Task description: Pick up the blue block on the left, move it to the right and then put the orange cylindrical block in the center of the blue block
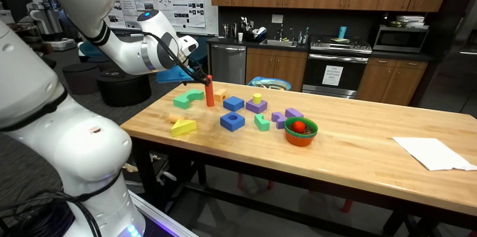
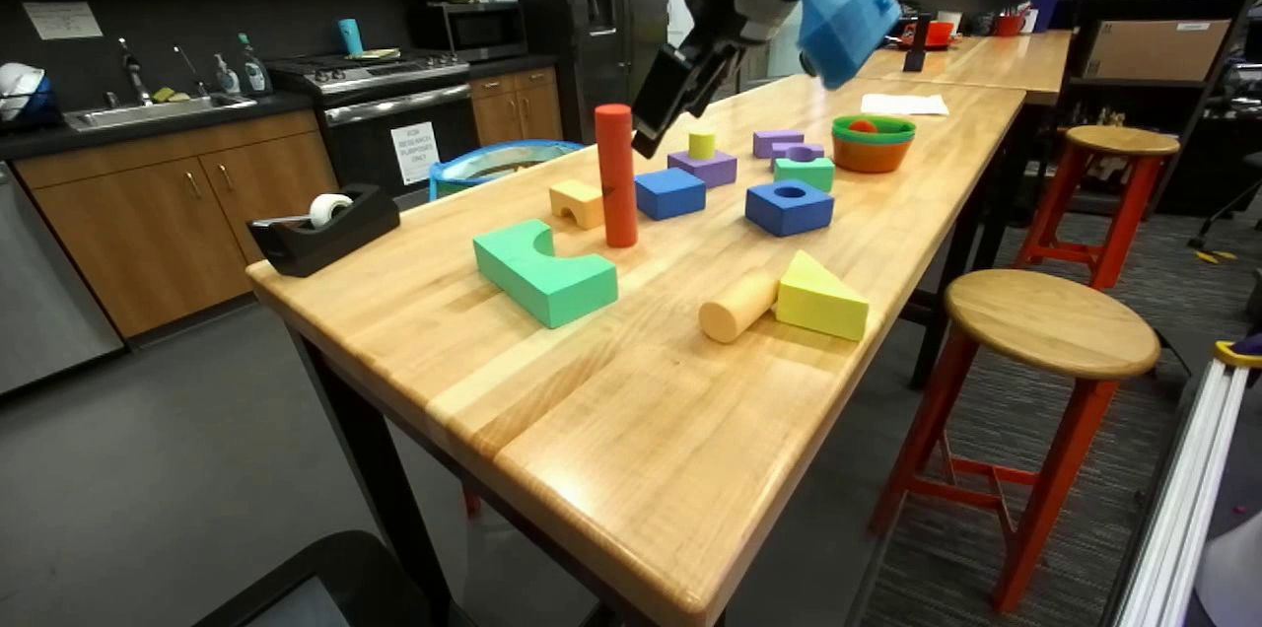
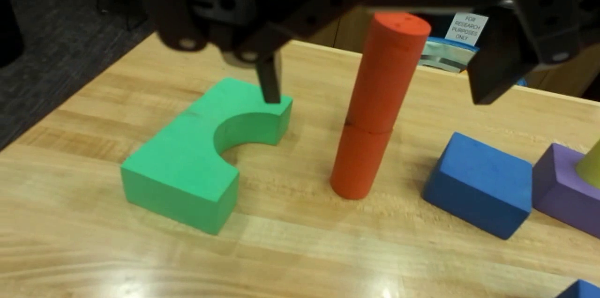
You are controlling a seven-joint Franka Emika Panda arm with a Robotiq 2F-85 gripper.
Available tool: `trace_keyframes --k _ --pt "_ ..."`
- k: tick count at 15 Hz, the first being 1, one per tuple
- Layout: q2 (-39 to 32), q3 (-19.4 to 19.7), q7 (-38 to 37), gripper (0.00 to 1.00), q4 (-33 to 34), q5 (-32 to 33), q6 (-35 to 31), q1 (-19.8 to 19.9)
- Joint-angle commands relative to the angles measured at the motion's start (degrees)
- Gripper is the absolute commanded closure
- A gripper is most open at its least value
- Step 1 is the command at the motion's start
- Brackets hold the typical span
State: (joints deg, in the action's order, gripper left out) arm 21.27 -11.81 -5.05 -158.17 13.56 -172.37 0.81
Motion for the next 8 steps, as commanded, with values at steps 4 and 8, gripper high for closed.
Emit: trace_keyframes --k 4,8 --pt "-1.17 -5.44 -3.53 0.0 1.46 1.32 -5.27 3.99" --pt "-2.27 -9.25 -4.13 0.0 3.23 1.47 -5.99 8.18"
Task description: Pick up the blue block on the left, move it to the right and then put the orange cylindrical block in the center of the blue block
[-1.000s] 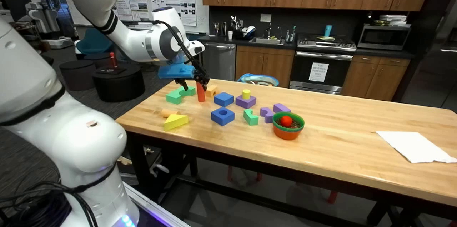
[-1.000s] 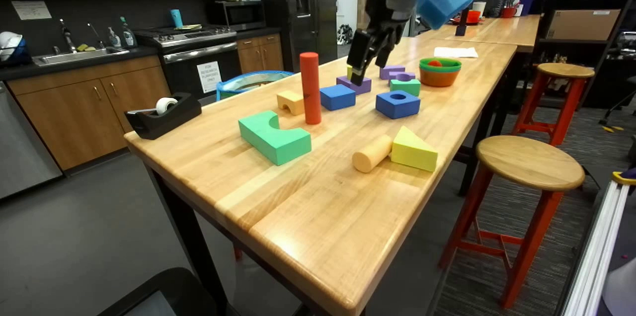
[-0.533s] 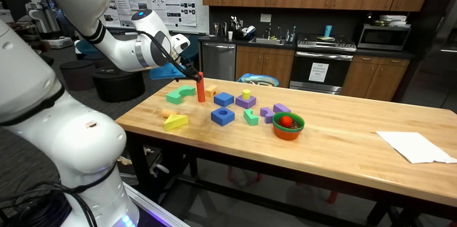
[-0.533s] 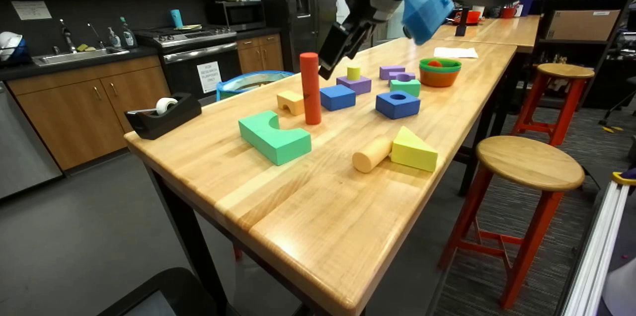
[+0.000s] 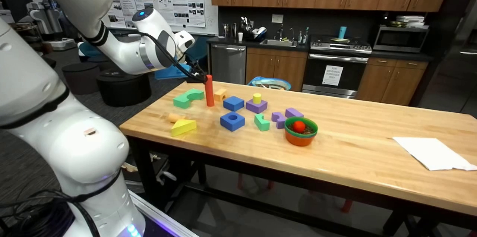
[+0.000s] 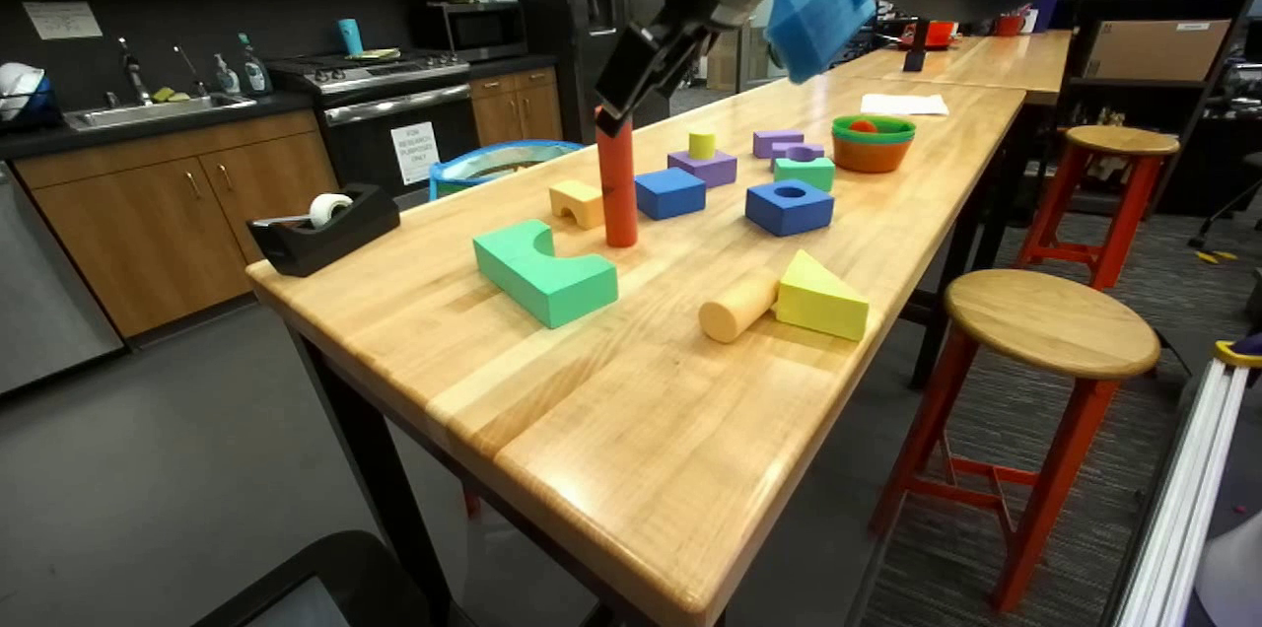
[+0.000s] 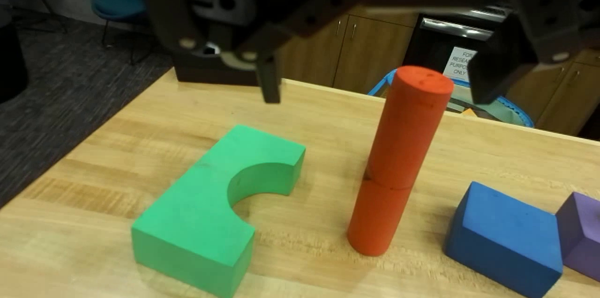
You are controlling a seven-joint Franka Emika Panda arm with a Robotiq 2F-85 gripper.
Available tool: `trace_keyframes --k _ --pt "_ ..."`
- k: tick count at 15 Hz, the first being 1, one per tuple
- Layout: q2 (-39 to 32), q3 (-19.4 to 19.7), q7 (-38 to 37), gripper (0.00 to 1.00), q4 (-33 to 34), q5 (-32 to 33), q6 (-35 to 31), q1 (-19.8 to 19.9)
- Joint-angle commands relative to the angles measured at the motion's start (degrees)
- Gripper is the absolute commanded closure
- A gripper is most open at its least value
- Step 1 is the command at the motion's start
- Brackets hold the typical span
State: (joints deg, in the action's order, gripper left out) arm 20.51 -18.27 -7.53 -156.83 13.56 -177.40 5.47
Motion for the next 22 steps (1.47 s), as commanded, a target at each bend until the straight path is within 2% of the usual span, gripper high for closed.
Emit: trace_keyframes --k 1,5,13,22 --pt "-2.26 -2.96 -1.42 0.0 2.62 1.05 -0.56 3.93" --pt "-4.7 -4.3 -1.29 0.0 4.93 0.88 0.19 6.81" --pt "-10.55 -3.7 -1.03 0.0 9.2 -0.43 1.63 6.54" --pt "-12.95 -3.41 -1.71 0.0 11.86 0.01 2.48 6.92"
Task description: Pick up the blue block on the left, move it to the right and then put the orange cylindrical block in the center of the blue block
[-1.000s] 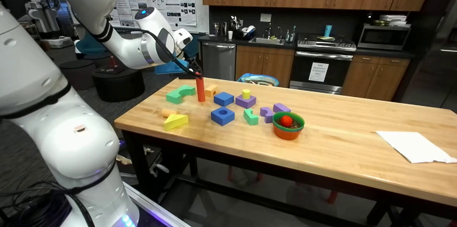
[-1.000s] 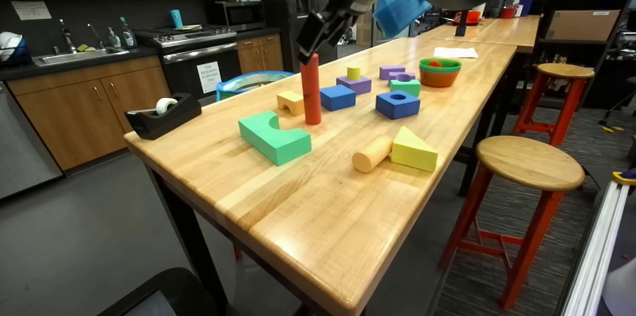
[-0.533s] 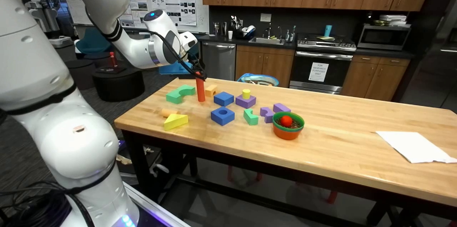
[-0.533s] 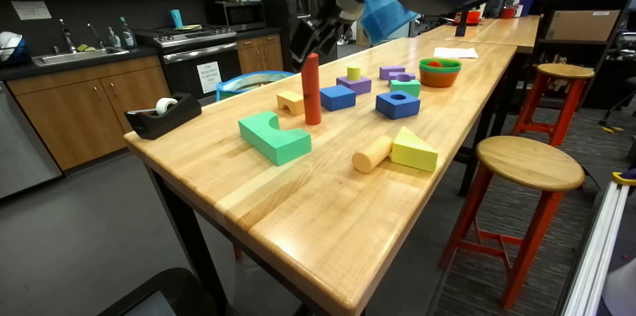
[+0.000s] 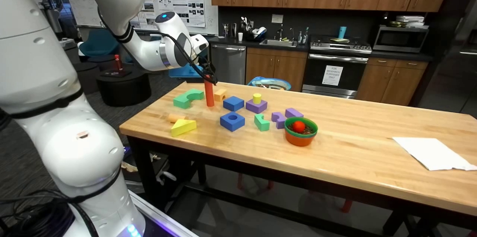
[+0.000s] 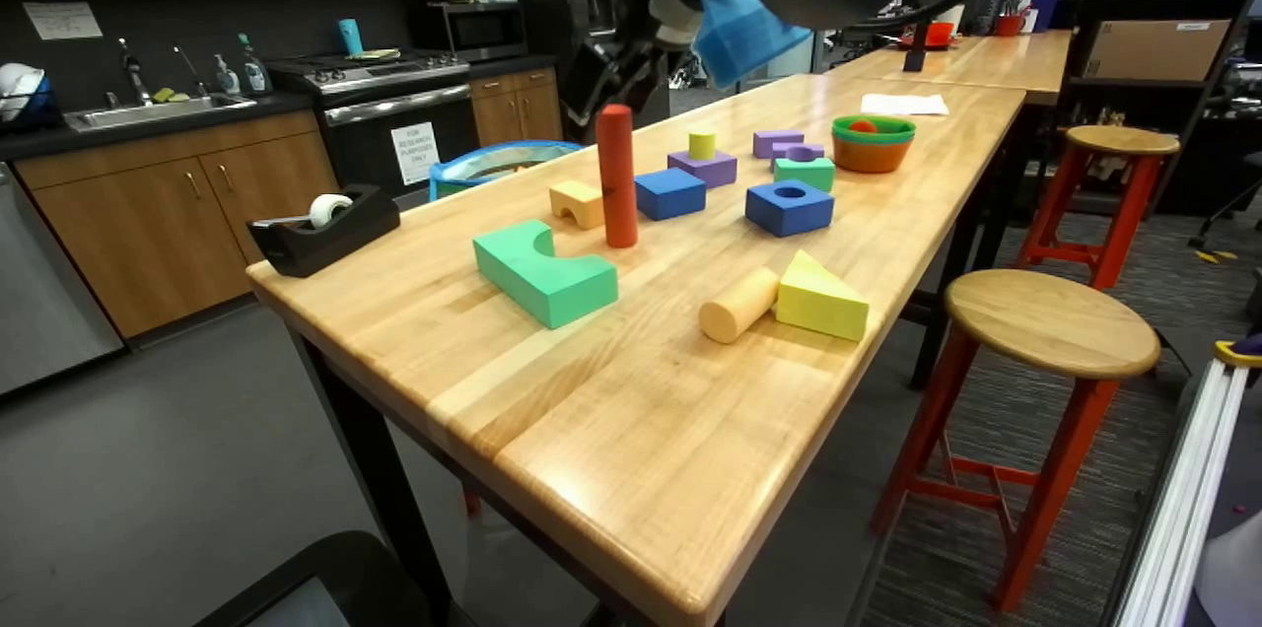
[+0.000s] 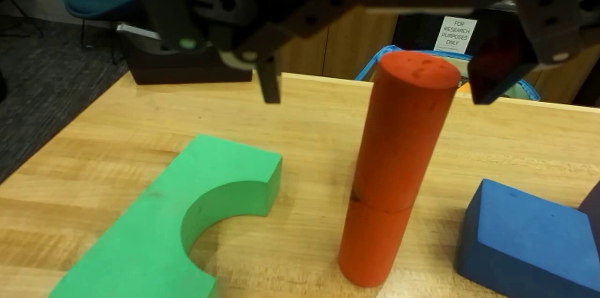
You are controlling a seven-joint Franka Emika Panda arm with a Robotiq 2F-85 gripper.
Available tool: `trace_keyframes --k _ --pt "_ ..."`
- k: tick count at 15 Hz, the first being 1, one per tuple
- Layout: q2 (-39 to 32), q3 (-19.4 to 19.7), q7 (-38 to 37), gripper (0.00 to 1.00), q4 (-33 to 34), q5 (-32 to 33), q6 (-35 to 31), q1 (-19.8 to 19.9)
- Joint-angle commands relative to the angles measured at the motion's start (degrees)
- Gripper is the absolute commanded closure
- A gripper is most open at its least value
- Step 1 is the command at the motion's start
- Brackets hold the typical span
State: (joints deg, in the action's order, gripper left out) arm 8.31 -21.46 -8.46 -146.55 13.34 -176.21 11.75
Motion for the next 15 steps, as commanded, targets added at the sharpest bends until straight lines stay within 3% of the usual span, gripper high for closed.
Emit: trace_keyframes --k 1,9,10,11,15 --pt "-0.87 -0.22 -0.8 0.0 1.8 0.31 1.39 0.79" --pt "-1.55 -0.02 -0.78 0.0 2.82 0.3 2.63 1.55" --pt "-1.65 0.0 -0.62 0.06 2.92 0.24 2.84 1.56" --pt "-1.71 0.0 -0.46 0.26 2.98 0.31 3.06 1.56" --pt "-1.93 0.16 -0.37 0.55 3.04 0.05 3.39 1.43"
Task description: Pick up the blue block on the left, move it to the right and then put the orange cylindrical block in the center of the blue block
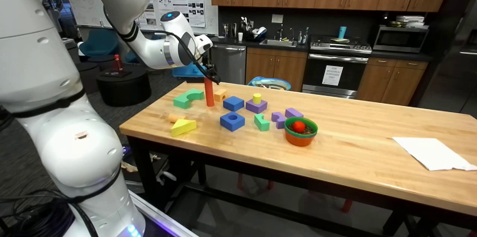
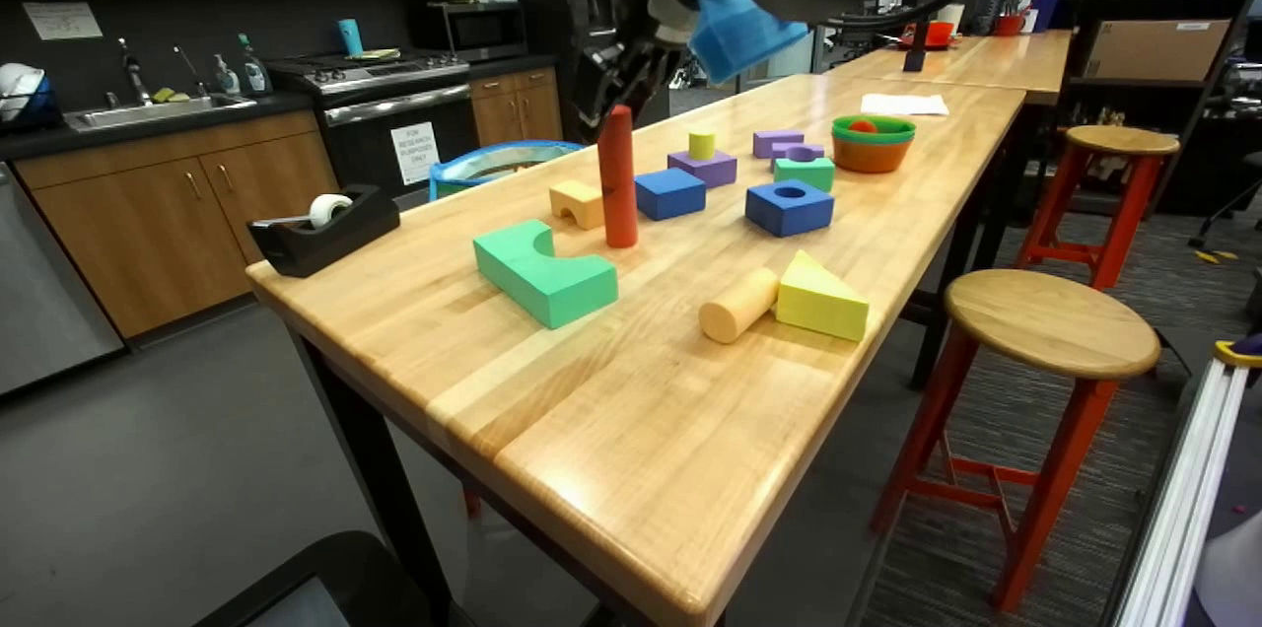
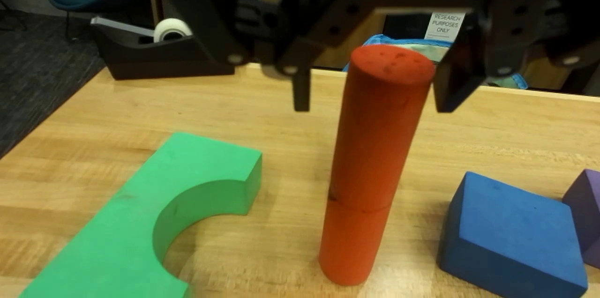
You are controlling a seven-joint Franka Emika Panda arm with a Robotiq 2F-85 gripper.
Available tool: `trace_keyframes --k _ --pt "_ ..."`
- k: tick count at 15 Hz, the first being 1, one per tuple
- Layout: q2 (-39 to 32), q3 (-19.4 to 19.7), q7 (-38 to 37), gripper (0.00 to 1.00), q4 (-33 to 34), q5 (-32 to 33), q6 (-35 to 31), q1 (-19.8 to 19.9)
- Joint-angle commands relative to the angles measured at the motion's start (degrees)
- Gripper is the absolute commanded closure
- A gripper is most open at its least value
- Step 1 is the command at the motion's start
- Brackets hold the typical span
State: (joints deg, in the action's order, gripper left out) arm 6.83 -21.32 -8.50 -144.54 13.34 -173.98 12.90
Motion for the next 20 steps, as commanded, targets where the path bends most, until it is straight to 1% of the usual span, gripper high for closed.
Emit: trace_keyframes --k 1,2,4,6,9,12,13,16,18,20 --pt "-0.32 0.08 -0.34 0.62 0.92 0.04 1.09 0.32" --pt "-0.21 0.16 -0.34 0.72 0.85 0.01 1.06 0.33" --pt "-0.06 0.35 -0.26 0.84 0.72 -0.12 0.96 0.28" --pt "0.32 0.54 -0.41 0.85 0.35 -0.46 1.12 0.19" --pt "2.09 1.15 0.21 0.85 -0.88 -3.52 1.77 -0.98" --pt "6.11 2.13 1.99 0.85 -3.65 -9.18 1.69 -3.19" --pt "7.48 6.68 1.57 0.85 -4.63 -9.88 1.85 -8.12" --pt "14.47 10.67 2.4 0.85 -8.97 -13.22 3.23 -12.72" --pt "19.84 13.21 2.79 0.85 -11.83 -13.82 5.1 -14.44" --pt "25.2 15.14 2.84 0.85 -14.0 -13.75 8.42 -14.53"
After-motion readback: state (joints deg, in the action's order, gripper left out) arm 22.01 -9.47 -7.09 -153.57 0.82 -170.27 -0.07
